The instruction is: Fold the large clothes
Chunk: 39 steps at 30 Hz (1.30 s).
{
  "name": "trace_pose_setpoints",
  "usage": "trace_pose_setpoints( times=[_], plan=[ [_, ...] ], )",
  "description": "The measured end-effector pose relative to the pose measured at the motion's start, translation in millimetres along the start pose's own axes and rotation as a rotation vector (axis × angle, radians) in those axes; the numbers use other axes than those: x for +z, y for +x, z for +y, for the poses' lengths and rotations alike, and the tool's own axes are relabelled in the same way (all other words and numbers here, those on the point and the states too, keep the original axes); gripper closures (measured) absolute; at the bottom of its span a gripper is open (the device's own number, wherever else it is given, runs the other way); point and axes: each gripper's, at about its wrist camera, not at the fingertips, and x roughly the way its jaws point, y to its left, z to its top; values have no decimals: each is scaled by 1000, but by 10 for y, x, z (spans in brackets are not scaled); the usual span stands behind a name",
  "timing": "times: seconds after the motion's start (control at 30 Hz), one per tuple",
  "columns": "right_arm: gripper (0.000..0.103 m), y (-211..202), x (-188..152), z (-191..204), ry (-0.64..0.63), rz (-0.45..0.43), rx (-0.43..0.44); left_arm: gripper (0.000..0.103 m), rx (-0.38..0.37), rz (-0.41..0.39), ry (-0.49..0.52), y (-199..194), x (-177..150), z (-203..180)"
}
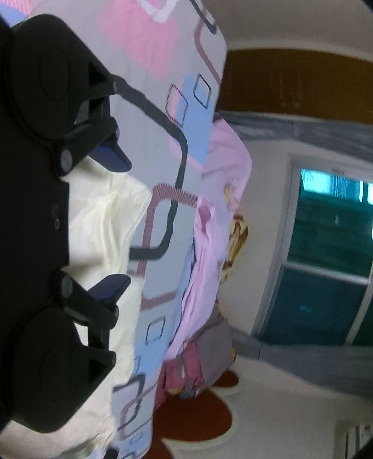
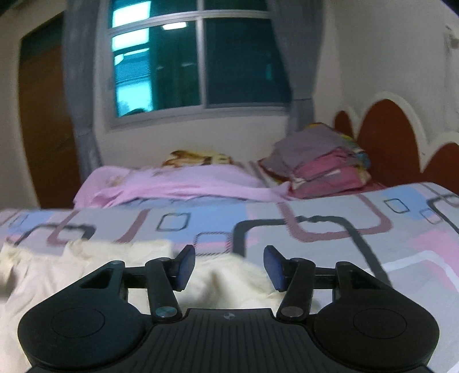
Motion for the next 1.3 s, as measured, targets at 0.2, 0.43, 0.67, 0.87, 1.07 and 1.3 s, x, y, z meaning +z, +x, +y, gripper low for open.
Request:
trace_pose_setpoints(
  times=[0.2,0.43,0.67,0.87,1.07,1.3],
  plan=[
    [49,285,-184,284,-82,46,5,31,-8,-12,167,154,-242,-396],
    [49,701,-390,292,-123,67,-62,32,134,-93,259,547,-585,-486],
    [49,1042,-495,181,-143,76,-84,29,135,-74,169,734,-620,-338],
    [46,1216,-575,58,-83,118,-73,24,108,-19,104,910,-587,-239],
    [44,1285,-573,-57,-21,165,-41,22,105,31,87,1013,-588,-206],
    [44,898,-271,-72,62,157,8,25,118,67,44,740,-407,-249]
  ],
)
